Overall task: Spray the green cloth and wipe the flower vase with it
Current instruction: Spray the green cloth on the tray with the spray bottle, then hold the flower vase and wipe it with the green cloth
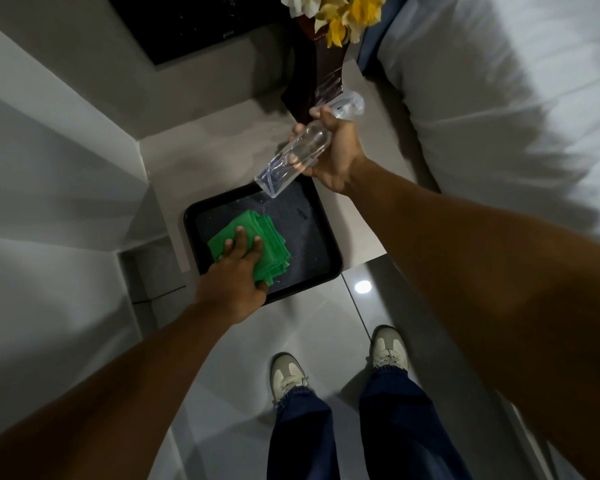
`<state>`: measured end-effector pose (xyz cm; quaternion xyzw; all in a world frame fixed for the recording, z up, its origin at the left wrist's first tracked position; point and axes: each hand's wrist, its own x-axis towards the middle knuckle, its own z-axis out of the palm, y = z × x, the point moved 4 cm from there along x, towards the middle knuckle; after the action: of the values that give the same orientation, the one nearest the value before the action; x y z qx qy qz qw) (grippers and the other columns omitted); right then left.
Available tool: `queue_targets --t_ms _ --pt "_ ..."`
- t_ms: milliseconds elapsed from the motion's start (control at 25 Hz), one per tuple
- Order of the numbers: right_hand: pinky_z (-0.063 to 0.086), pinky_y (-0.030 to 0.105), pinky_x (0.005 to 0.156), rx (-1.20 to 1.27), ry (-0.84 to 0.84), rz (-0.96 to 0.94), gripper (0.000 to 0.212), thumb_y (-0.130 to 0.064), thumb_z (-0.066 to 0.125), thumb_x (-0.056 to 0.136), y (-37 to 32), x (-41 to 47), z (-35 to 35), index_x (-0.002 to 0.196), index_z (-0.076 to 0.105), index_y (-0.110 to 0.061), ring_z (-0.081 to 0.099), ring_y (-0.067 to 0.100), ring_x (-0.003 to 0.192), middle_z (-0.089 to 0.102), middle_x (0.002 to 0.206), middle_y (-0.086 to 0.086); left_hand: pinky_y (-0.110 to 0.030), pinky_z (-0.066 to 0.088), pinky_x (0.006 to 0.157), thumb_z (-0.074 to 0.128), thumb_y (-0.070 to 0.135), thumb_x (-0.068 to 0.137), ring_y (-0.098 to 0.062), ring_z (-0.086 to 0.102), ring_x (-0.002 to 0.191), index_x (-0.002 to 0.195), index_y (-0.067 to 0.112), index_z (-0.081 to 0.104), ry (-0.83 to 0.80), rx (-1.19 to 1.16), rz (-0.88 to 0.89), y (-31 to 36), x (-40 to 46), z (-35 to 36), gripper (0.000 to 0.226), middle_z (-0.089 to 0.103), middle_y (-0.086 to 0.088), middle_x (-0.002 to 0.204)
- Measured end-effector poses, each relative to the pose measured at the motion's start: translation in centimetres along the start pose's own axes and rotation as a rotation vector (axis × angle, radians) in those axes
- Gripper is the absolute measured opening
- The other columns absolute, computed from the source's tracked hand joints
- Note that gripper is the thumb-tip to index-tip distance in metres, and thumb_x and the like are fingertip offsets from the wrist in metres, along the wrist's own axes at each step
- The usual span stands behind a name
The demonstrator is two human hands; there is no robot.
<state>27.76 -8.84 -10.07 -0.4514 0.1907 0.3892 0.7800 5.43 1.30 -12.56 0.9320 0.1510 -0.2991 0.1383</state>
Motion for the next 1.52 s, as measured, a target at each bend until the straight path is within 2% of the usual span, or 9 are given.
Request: queue_targets --t_ms 240,360,480,640,800,1000,1200,1360,1520 --pt "0.048 0.048 0.097 0.006 -0.016 -0.006 0.017 -0.036 0.037 0.103 0.0 0.7 0.3 0.108 0.048 -0.025 0.056 0.026 0.1 0.06 0.092 0.003 -0.056 0.038 0.109 0.06 0.035 0.087 -0.034 0.008 0.151 0.155 0.024 0.012 -0.013 0.018 0.003 0.0 0.2 0.0 0.084 -0.004 -0.007 0.166" --pt "0.047 0.052 0.101 0.007 0.031 -0.044 0.029 -0.037 0.037 0.103 0.2 0.6 0.4 0.128 0.042 -0.023 0.058 0.026 0.104 0.061 0.094 0.004 -0.056 0.036 0.109 0.061 0.038 0.086 -0.033 0.01 0.151 0.154 0.026 0.013 -0.076 0.025 -0.007 0.0 0.4 -0.7 0.084 -0.004 -0.006 0.165" --pt "0.053 0.046 0.092 -0.237 0.133 -0.293 0.037 -0.028 0.041 0.104 0.9 -0.6 0.8 0.137 0.032 -0.015 0.063 0.022 0.1 0.061 0.109 0.009 -0.055 0.033 0.112 0.06 0.036 0.085 -0.031 0.007 0.151 0.154 0.028 0.011 -0.117 -0.002 -0.009 0.0 0.4 -0.9 0.085 -0.008 -0.002 0.166" --pt "0.05 0.043 0.103 -0.576 0.088 -0.526 0.054 -0.028 0.048 0.102 1.9 -1.8 3.0 0.148 0.027 -0.007 0.06 0.028 0.119 0.06 0.13 0.015 -0.055 0.037 0.11 0.062 0.033 0.081 -0.03 0.006 0.152 0.154 0.029 0.011 -0.097 -0.036 -0.021 0.1 -0.2 -0.9 0.089 -0.01 0.0 0.166" --pt "0.042 0.007 0.087 -0.839 0.004 -0.787 0.052 -0.025 0.052 0.1 1.3 -1.2 7.8 0.141 0.033 0.002 0.056 0.016 0.109 0.061 0.121 0.012 -0.053 0.039 0.109 0.061 0.033 0.08 -0.029 0.007 0.152 0.155 0.03 0.009 -0.058 -0.017 -0.006 0.0 -0.4 -0.6 0.091 -0.01 0.001 0.166" --pt "0.046 0.031 0.082 -1.181 -0.157 -0.77 0.049 -0.031 0.052 0.1 3.7 0.6 10.3 0.136 0.038 -0.001 0.062 0.028 0.107 0.062 0.122 0.016 -0.053 0.04 0.109 0.064 0.033 0.076 -0.029 0.007 0.152 0.155 0.03 0.009 -0.058 -0.055 0.008 -0.3 -0.4 -0.3 0.096 -0.01 0.0 0.166" --pt "0.049 0.052 0.094 -1.276 -0.172 -0.717 0.064 -0.048 0.051 0.095 3.9 0.8 9.6 0.143 0.031 -0.009 0.063 0.028 0.111 0.061 0.129 0.012 -0.054 0.039 0.106 0.064 0.037 0.075 -0.028 0.006 0.152 0.154 0.033 0.007 -0.039 -0.074 0.003 -0.4 -0.6 -0.1 0.097 -0.012 0.004 0.165" --pt "0.028 0.057 0.117 -1.292 -0.084 -0.828 0.097 -0.054 0.06 0.089 3.7 -0.5 8.6 0.154 0.007 -0.003 0.028 0.031 0.148 0.019 0.162 0.018 -0.055 0.039 0.105 0.063 0.041 0.079 -0.029 0.006 0.152 0.155 0.028 0.007 -0.016 -0.084 0.026 -0.4 -0.8 0.2 0.095 -0.013 0.002 0.165" --pt "0.024 0.052 0.12 -1.342 -0.05 -1.025 0.093 -0.042 0.059 0.092 6.7 -4.5 4.8 0.153 0.005 0.004 0.017 0.031 0.152 0.01 0.164 0.023 -0.053 0.042 0.104 0.058 0.035 0.083 -0.03 0.014 0.151 0.155 0.024 0.01 -0.011 -0.143 0.048 -0.8 -0.8 -0.1 0.087 -0.007 0.003 0.166"
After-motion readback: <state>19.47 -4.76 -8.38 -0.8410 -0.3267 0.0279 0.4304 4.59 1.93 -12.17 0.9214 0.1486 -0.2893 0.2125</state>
